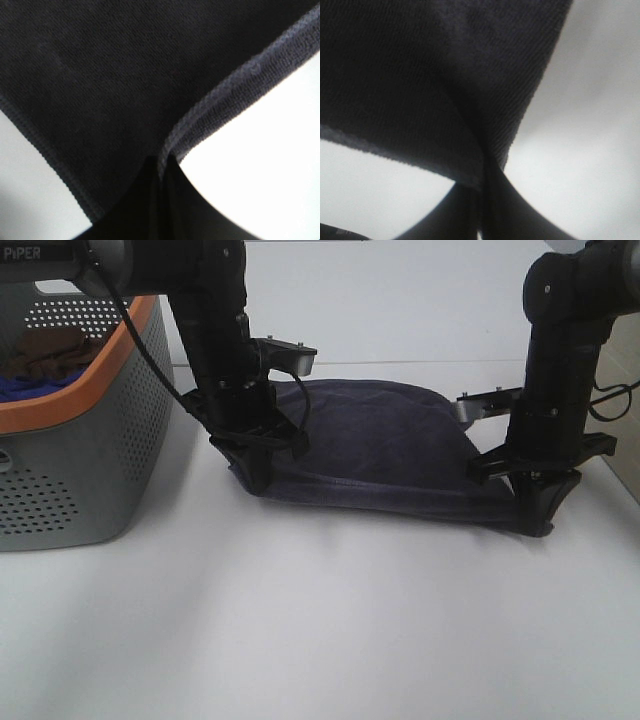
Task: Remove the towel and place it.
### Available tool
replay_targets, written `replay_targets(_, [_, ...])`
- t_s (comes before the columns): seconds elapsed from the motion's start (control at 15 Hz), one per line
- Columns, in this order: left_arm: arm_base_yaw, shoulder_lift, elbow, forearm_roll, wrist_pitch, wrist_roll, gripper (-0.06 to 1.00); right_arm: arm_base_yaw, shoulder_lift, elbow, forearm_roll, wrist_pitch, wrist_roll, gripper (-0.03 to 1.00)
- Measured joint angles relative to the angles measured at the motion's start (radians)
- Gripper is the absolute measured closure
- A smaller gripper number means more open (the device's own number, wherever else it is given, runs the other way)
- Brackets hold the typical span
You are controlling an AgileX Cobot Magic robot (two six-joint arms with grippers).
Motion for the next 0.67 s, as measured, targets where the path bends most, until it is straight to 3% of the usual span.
replay_targets(0.27, [-0.025, -0.009, 0.034, -0.033, 0.000, -0.002, 0.94, 0.000, -0.020, 0.046, 0.058, -0.001, 0.001, 0.96])
replay_targets(0.47, [-0.027, -0.010, 0.034, -0.049, 0.000, -0.002, 0.93, 0.000, -0.062, 0.047, 0.087, 0.000, 0.010, 0.66])
replay_targets(0.6, [-0.027, -0.010, 0.034, -0.049, 0.000, -0.002, 0.84, 0.000, -0.074, 0.047, 0.086, 0.000, 0.064, 0.42])
replay_targets(0.67, [-0.027, -0.010, 0.034, -0.049, 0.000, -0.013, 0.74, 0.000, -0.082, 0.047, 0.086, 0.000, 0.088, 0.35])
